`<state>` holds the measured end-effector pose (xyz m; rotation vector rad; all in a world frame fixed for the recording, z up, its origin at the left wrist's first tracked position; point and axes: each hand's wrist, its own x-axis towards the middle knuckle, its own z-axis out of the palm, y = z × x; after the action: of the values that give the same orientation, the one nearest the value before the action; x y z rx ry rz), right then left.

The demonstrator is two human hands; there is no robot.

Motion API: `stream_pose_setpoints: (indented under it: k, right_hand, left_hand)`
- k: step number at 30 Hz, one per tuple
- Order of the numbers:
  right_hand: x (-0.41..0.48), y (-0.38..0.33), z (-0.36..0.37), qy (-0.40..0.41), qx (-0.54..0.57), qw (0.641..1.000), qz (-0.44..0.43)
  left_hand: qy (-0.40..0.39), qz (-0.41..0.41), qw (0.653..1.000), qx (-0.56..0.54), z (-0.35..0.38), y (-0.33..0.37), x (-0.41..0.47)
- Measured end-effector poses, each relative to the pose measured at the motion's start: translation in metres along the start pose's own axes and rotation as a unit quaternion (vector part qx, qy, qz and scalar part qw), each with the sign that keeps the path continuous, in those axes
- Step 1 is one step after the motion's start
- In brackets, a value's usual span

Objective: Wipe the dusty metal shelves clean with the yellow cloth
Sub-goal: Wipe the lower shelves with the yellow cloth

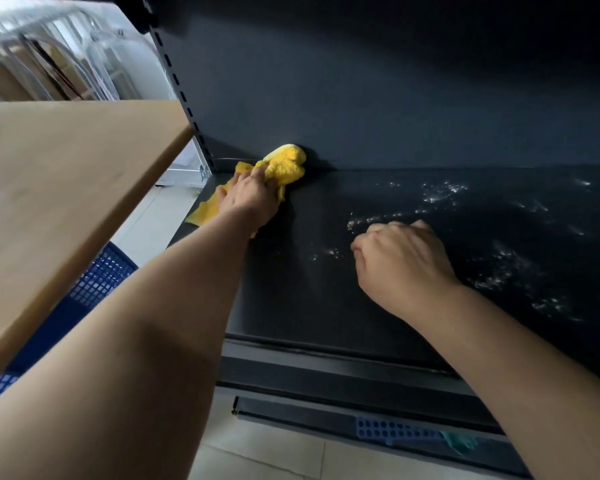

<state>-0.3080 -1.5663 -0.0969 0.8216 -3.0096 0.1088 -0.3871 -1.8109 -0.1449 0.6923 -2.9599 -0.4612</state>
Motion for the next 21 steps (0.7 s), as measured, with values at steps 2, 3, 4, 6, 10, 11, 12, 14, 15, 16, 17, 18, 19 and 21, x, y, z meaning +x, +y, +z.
stream_pose_setpoints:
  k: [2, 3, 4, 6, 10, 11, 12, 14, 15, 16, 17, 18, 19, 21]
  right_hand:
    - [0.002, -0.001, -0.001, -0.007, -0.009, 1.0, 0.006]
    - [0.002, -0.001, -0.002, -0.01, -0.011, 1.0, 0.008]
    - [0.002, -0.002, -0.002, -0.013, -0.012, 1.0, 0.01]
    - [0.0, -0.001, -0.003, -0.015, -0.013, 1.0, 0.01]
    - [-0.003, -0.003, -0.004, -0.027, -0.008, 1.0, 0.008]
    - [-0.004, -0.003, -0.005, -0.03, -0.008, 0.999, 0.008]
    - [-0.005, -0.004, -0.005, -0.033, -0.009, 0.999, 0.008]
    - [-0.008, -0.005, -0.004, -0.037, -0.006, 0.999, 0.009]
    - [-0.01, -0.005, -0.004, -0.037, -0.001, 0.999, 0.012]
    - [-0.011, -0.005, -0.004, -0.039, 0.005, 0.999, 0.014]
    - [-0.013, -0.006, -0.003, -0.041, 0.01, 0.999, 0.016]
    - [-0.015, -0.006, -0.003, -0.045, 0.016, 0.999, 0.016]
    - [-0.016, -0.005, -0.004, -0.05, 0.025, 0.998, 0.018]
    - [-0.019, -0.004, -0.005, -0.065, 0.045, 0.997, 0.021]
  left_hand:
    - [0.006, -0.018, 1.0, 0.003, -0.003, -0.009, 0.007]
    - [0.008, -0.028, 1.0, 0.005, -0.005, -0.013, 0.009]
    - [0.008, -0.043, 0.999, 0.005, -0.007, -0.015, 0.01]
    - [0.01, -0.085, 0.996, -0.001, -0.01, -0.02, 0.009]
    - [0.034, -0.159, 0.987, -0.012, -0.014, -0.032, 0.001]
    - [0.039, -0.168, 0.985, -0.012, -0.014, -0.035, -0.004]
    - [0.043, -0.172, 0.984, -0.011, -0.015, -0.038, -0.009]
    - [0.046, -0.168, 0.985, -0.002, -0.016, -0.043, -0.022]
    - [0.046, -0.162, 0.986, 0.004, -0.016, -0.045, -0.029]
    - [0.045, -0.154, 0.987, 0.011, -0.016, -0.047, -0.036]
    - [0.043, -0.144, 0.989, 0.016, -0.017, -0.048, -0.043]
    - [0.039, -0.132, 0.99, 0.022, -0.017, -0.049, -0.05]
    - [0.036, -0.118, 0.992, 0.03, -0.017, -0.05, -0.056]
    - [0.029, -0.093, 0.994, 0.046, -0.017, -0.046, -0.069]
